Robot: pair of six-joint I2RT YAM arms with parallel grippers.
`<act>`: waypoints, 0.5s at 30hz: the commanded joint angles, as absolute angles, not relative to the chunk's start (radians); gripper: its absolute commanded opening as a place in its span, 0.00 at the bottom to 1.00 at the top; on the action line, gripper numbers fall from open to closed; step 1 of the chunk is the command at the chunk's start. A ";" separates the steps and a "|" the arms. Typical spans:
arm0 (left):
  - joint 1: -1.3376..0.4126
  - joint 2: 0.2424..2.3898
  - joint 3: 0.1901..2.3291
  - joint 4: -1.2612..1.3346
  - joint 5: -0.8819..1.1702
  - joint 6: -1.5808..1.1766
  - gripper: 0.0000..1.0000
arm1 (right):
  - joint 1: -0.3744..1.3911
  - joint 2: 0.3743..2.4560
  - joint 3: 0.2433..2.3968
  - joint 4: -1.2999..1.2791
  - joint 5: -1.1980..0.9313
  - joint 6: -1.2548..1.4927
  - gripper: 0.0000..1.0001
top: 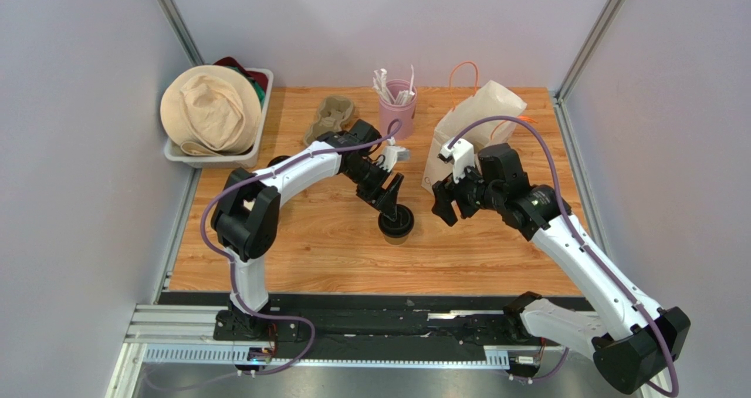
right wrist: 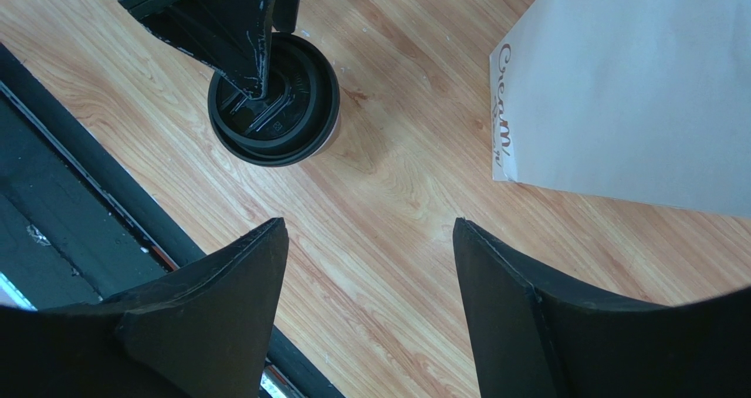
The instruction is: Pack the takeout coffee
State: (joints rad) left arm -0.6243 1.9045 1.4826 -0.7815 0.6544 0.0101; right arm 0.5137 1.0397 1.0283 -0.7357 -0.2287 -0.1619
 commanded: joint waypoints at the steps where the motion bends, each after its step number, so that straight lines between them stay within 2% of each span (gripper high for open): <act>1: -0.629 1.916 1.496 -0.776 0.632 0.041 0.73 | 0.509 1.026 1.019 -0.704 -0.279 -0.172 0.73; 2: -0.629 1.925 1.496 -0.779 0.634 0.044 0.70 | 0.508 1.029 1.017 -0.703 -0.288 -0.173 0.73; 15: -0.647 1.927 1.454 -0.758 0.477 0.060 0.69 | 0.509 1.124 0.957 -0.661 -0.383 -0.144 0.71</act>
